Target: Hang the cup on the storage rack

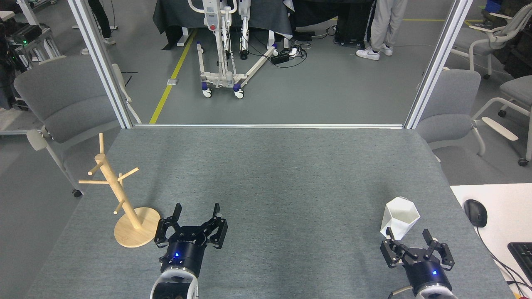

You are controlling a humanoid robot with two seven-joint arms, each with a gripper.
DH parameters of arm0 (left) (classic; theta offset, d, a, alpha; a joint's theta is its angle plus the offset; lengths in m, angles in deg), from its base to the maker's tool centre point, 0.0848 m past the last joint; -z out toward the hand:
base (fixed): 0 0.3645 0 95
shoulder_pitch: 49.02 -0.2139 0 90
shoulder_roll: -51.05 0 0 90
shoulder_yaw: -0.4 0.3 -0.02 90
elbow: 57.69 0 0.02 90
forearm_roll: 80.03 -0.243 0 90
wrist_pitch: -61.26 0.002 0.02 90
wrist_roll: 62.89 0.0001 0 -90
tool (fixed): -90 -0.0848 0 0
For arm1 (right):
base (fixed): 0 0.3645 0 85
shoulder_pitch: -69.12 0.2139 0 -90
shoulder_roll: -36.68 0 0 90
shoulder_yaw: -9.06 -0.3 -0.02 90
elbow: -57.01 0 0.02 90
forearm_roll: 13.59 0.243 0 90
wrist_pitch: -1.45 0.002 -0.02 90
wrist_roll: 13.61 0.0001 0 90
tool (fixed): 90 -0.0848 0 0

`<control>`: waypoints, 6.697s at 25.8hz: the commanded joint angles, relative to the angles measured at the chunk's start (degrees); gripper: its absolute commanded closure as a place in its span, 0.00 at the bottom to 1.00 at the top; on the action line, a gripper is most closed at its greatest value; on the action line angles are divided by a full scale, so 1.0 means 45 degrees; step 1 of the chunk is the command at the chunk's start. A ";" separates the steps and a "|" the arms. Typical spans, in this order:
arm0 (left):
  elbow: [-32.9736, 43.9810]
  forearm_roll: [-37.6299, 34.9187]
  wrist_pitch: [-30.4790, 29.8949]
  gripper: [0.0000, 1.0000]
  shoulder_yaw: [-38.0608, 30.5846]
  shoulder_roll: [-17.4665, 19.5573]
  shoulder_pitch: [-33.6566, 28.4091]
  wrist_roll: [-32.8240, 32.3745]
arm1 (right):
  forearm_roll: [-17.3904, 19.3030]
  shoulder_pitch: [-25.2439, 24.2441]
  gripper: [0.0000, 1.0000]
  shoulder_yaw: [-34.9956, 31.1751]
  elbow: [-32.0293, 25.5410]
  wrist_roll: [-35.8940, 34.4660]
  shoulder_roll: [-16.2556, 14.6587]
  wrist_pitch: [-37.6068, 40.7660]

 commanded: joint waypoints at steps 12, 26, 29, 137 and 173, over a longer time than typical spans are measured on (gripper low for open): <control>-0.0166 0.0000 0.0041 0.01 0.0012 -0.0036 0.0071 -0.0119 | -0.0009 0.0996 0.00 -0.0022 0.1158 0.0002 -0.0057 -0.0012; -0.0576 0.0000 0.0021 0.01 0.0012 -0.0036 0.0208 -0.0119 | -0.0009 0.1758 0.00 -0.0002 0.1959 0.0002 -0.0194 -0.0071; -0.0655 0.0000 0.0021 0.01 0.0012 -0.0036 0.0325 -0.0138 | -0.0009 0.1914 0.00 -0.0002 0.2076 0.0002 -0.0272 -0.0071; -0.1631 0.0020 0.0041 0.01 0.0012 -0.0036 0.1536 -0.0158 | -0.0790 0.3731 0.80 0.0154 0.4772 -0.0115 -0.0447 0.0144; -0.0772 -0.3379 -0.0018 0.01 0.5559 -0.0095 0.1555 0.0194 | 0.1085 0.5293 0.95 0.3806 -0.6166 1.0022 0.0041 -0.6789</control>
